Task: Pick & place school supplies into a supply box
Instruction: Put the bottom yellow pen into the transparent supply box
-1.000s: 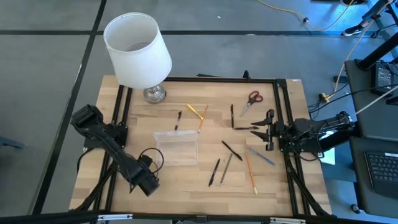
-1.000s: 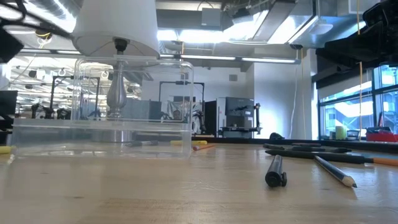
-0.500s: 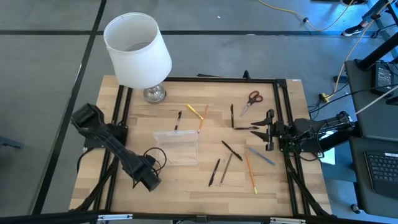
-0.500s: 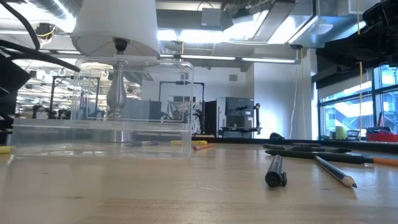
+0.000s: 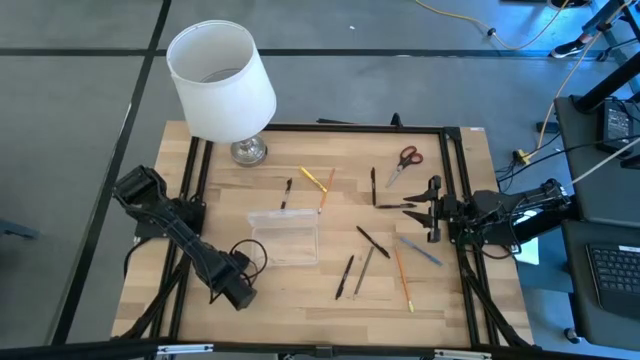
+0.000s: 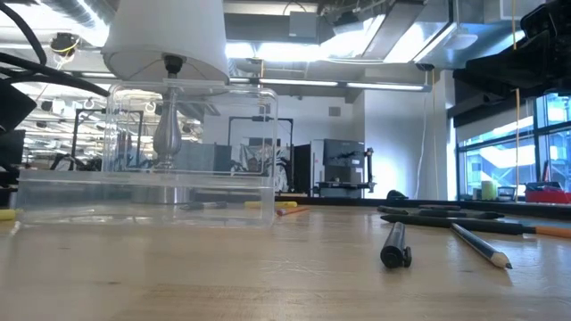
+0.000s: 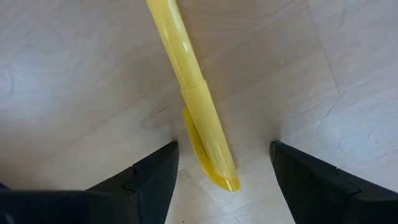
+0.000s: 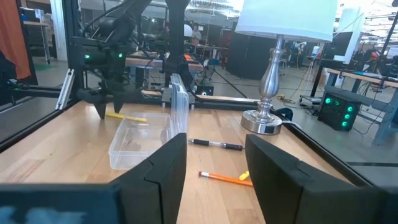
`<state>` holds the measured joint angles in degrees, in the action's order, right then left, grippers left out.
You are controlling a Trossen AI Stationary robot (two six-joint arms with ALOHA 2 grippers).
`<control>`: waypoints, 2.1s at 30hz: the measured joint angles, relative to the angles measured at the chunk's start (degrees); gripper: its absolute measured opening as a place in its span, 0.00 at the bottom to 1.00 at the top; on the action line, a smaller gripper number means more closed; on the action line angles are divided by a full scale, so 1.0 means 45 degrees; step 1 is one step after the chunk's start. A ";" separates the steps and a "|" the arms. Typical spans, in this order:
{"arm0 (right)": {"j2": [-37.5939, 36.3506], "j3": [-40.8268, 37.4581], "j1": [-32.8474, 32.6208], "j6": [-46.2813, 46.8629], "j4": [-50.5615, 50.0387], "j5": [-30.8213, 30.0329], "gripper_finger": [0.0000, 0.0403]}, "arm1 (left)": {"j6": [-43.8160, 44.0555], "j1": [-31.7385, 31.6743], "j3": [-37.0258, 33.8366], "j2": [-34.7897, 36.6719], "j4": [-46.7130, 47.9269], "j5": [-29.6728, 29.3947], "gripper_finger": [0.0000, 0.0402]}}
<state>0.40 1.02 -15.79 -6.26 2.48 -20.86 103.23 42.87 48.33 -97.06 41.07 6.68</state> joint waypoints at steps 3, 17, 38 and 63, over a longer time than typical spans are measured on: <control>0.0000 0.0003 0.0001 0.0005 0.0001 -0.0004 0.42 | 0.0023 0.0005 0.0009 0.0000 0.0017 -0.0057 0.59; 0.0000 -0.0001 -0.0001 0.0028 0.0003 0.0000 0.42 | -0.1240 -0.0032 0.0011 0.0000 -0.0040 0.0001 0.36; -0.0002 -0.0001 -0.0002 0.0014 0.0005 0.0000 0.42 | -0.0457 0.0246 -0.0120 0.0573 0.0788 0.0129 0.13; -0.0001 0.0003 0.0000 0.0014 0.0000 0.0000 0.42 | -0.1905 0.1106 -0.0167 0.2938 0.1013 -0.0180 0.12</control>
<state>0.40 1.04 -15.80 -6.20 2.48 -20.86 94.66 47.85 47.58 -83.83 45.63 5.87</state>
